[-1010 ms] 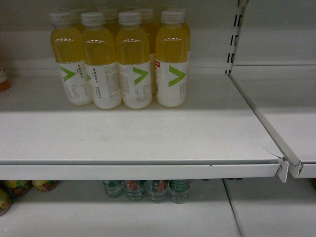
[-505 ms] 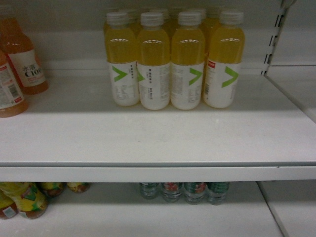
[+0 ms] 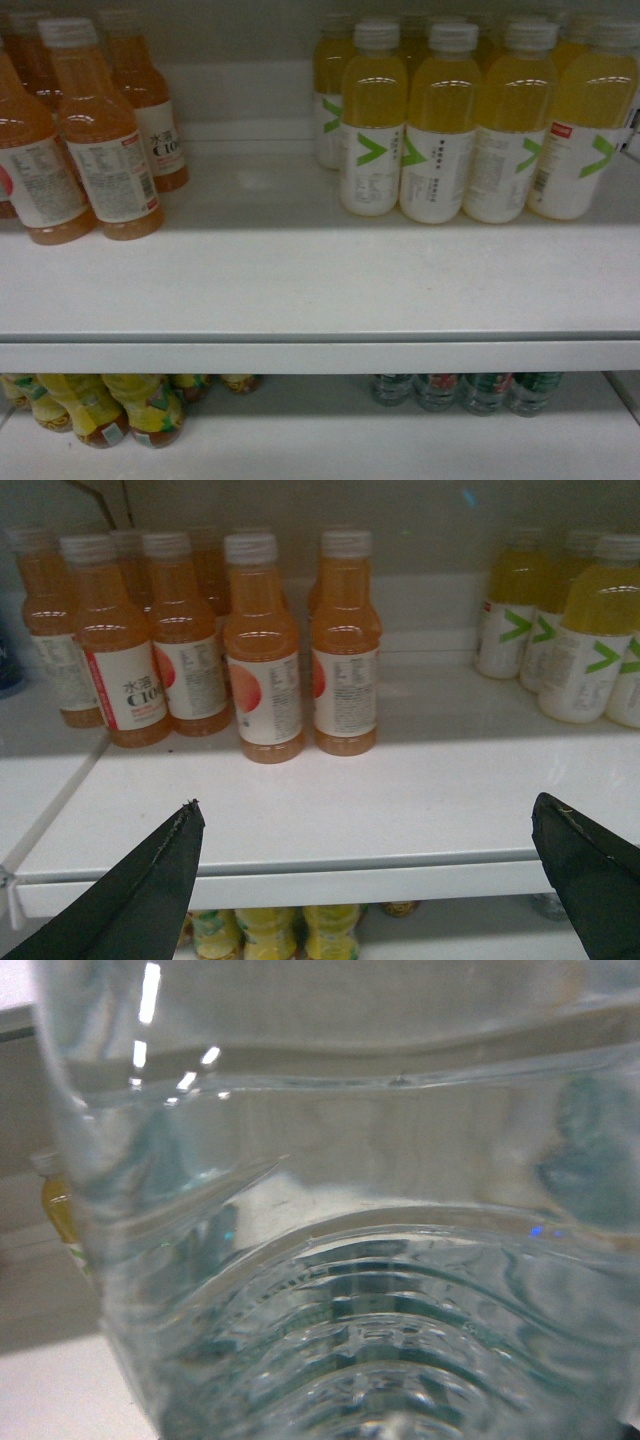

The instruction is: Move water from second to third shelf

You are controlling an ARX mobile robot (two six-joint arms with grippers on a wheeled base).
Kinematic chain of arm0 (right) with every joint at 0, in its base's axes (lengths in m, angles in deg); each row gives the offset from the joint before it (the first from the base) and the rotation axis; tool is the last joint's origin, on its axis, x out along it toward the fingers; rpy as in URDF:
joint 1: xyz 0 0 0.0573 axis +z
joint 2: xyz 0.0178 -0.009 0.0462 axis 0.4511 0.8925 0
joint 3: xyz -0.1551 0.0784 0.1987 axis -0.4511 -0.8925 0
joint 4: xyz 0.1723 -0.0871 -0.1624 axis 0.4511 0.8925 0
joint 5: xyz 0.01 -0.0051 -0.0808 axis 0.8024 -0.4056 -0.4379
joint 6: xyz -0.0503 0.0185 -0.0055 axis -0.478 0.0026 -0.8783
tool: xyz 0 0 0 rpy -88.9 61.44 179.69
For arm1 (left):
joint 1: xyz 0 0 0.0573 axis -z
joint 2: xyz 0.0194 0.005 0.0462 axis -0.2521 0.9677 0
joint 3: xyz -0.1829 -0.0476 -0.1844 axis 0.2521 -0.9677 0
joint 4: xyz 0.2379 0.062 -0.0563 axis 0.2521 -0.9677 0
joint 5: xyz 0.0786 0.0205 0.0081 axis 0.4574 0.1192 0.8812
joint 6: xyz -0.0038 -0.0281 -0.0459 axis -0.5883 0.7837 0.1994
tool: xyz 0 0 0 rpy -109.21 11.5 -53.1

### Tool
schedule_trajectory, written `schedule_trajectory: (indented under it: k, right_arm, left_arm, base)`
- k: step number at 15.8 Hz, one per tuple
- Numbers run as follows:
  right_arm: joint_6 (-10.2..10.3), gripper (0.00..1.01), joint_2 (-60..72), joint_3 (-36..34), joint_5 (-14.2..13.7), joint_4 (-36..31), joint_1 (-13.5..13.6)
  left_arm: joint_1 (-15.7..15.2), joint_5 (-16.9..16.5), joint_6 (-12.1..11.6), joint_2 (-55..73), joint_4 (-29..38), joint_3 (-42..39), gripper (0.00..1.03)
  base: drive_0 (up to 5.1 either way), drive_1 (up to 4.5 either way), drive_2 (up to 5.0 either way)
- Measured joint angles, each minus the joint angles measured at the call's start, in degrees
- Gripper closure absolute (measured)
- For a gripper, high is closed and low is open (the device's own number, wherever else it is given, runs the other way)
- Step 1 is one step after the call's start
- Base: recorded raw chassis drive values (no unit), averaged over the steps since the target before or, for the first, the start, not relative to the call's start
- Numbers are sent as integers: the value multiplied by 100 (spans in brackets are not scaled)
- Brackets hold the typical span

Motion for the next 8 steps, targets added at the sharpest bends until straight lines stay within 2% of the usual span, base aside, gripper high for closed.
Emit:
schedule_trajectory:
  k: [8]
  right_arm:
    - [0,59,-2,-2,-2,11,0]
  left_arm:
    - [0,2,0,0,-13,0,5]
  base:
    - [-478,231,231]
